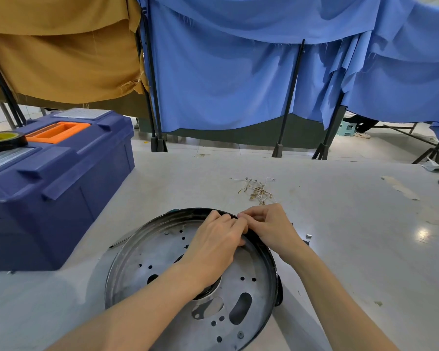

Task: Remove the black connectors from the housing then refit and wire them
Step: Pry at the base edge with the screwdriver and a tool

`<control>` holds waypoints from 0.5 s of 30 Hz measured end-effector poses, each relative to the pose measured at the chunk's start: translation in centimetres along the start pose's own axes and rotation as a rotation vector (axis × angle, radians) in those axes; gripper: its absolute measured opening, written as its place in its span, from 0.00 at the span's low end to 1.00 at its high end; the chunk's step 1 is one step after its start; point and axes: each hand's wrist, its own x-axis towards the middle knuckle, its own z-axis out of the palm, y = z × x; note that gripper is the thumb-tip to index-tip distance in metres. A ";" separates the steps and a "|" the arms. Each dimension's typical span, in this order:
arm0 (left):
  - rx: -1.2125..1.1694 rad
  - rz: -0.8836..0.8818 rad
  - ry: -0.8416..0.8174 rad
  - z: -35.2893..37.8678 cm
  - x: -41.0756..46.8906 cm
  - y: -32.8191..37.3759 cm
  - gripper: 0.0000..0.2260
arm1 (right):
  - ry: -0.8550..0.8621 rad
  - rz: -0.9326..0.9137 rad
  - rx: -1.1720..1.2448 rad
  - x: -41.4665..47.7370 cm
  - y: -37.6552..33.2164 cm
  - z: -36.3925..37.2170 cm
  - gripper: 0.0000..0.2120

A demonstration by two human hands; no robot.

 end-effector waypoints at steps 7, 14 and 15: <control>-0.081 -0.085 0.011 0.2 -0.1 -0.1 0.10 | 0.001 0.005 0.000 0.0 0.0 0.0 0.07; -0.133 -0.100 0.000 0.4 -0.1 -0.5 0.06 | -0.011 0.000 0.017 -0.1 -0.1 0.0 0.07; -0.143 -0.111 -0.005 0.4 -0.2 -0.5 0.05 | -0.013 -0.001 0.021 -0.1 -0.1 0.0 0.08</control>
